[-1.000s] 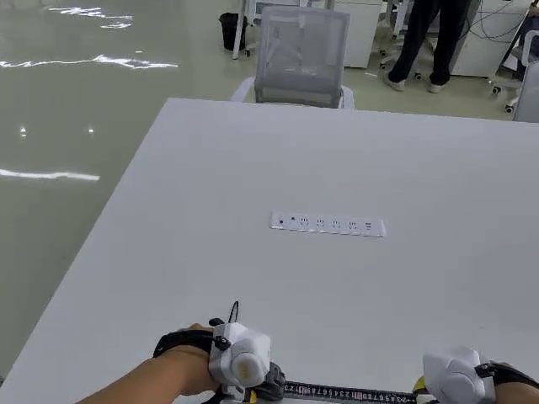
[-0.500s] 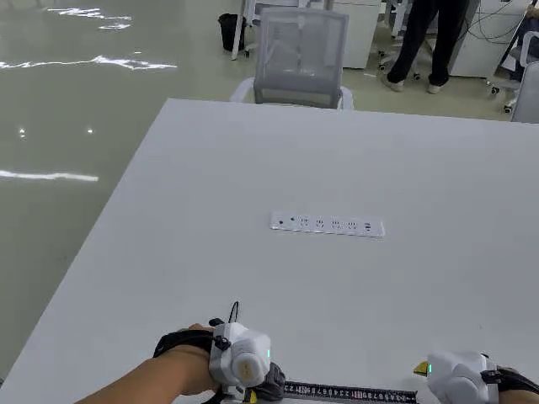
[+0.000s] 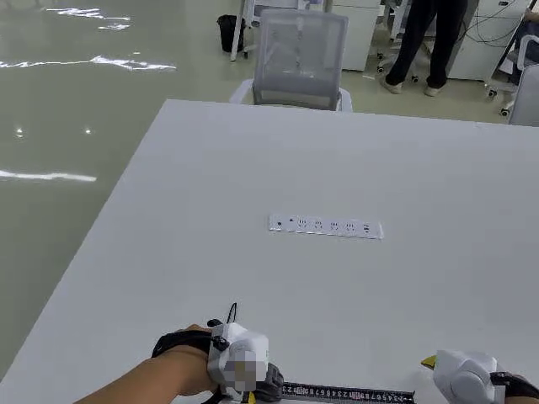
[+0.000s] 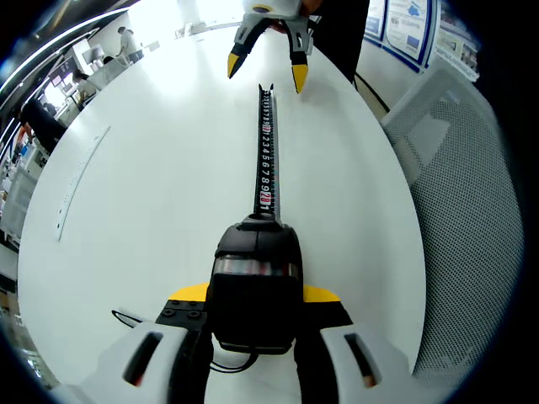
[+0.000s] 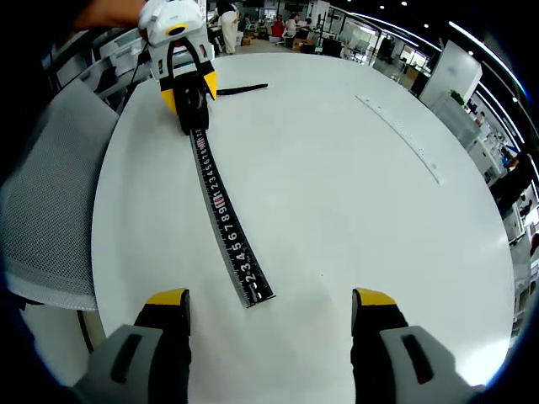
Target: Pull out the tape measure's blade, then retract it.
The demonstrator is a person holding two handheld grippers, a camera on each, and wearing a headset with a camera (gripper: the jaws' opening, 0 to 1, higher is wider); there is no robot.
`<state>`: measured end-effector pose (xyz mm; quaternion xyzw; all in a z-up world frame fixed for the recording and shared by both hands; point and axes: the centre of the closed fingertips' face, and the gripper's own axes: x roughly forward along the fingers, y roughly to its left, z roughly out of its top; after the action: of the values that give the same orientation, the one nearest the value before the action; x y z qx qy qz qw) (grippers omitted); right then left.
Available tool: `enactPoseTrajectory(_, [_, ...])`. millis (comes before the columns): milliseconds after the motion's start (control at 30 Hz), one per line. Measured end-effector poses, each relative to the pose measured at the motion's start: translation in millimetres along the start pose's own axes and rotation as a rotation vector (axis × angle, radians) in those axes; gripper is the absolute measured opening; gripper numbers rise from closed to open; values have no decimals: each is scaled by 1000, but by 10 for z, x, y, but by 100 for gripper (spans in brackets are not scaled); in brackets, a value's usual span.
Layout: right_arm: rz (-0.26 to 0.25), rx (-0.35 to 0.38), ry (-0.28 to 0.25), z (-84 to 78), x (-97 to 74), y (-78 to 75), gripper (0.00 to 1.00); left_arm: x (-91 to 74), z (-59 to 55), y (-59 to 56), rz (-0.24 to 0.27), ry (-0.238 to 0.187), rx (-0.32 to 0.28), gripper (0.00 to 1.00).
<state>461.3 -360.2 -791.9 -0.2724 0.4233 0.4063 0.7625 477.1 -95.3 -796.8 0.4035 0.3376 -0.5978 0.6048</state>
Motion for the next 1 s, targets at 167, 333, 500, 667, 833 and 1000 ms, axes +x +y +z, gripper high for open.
enactPoseTrajectory(167, [-29, 62, -55, 19, -40, 12, 85, -2, 0, -3, -1, -2, -2, 33])
enactPoseTrajectory(333, [-77, 111, -86, -30, -73, 42, 89, 0, -1, -1, -3, -2, 0, 33])
enactPoseTrajectory(500, [-192, 200, -163, -24, -157, -53, 91, 1, 2, -4, -2, -1, 1, 33])
enactPoseTrajectory(667, [-271, 292, -234, -17, -281, -96, 97, -2, 4, -5, 1, -1, 2, 33])
enactPoseTrajectory(833, [-306, 363, -267, -84, -381, -63, 100, -3, 6, -6, 7, -7, 5, 34])
enactPoseTrajectory(1000, [-397, 389, -325, -168, -492, -55, 100, -7, 8, -2, 15, -13, 6, 34])
